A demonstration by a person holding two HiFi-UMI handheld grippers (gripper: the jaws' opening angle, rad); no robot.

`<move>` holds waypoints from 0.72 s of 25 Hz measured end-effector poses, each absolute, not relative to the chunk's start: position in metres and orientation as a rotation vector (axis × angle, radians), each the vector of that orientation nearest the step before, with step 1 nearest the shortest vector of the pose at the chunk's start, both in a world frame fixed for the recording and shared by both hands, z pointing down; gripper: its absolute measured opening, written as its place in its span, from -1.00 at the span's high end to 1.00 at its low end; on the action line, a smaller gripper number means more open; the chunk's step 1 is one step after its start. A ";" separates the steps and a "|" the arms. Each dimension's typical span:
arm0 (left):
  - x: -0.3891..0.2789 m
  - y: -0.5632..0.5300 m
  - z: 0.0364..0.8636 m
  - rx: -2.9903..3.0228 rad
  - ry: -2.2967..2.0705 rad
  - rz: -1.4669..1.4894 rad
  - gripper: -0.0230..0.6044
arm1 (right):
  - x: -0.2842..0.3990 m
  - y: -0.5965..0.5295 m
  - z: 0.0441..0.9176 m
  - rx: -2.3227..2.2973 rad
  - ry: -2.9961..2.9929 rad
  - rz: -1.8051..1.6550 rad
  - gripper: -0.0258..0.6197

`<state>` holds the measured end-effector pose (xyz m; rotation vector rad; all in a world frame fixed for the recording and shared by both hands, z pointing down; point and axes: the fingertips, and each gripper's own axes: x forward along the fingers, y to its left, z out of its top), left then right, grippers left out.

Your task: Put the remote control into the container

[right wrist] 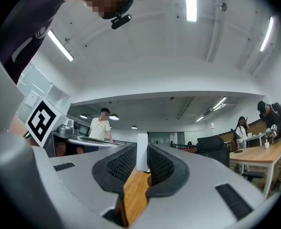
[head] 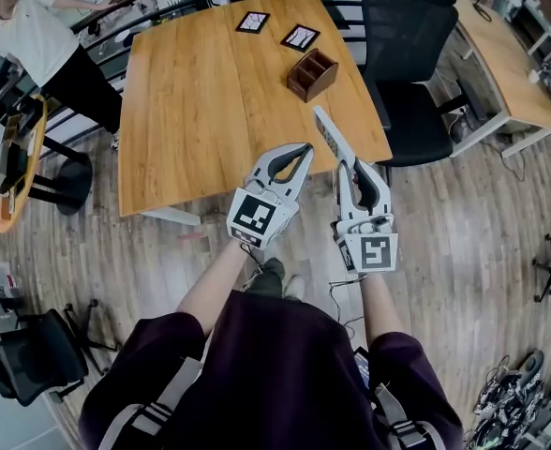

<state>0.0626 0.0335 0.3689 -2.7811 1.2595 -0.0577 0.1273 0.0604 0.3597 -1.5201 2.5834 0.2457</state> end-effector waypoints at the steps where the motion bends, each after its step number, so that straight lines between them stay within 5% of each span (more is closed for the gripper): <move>1: 0.062 0.026 0.370 -2.786 1.257 -0.060 0.89 | 0.126 0.053 0.361 -1.526 2.582 0.240 0.66; 18: 0.023 -0.063 0.371 -2.844 1.149 -0.045 0.89 | 0.083 -0.029 0.362 -1.661 2.522 0.236 0.66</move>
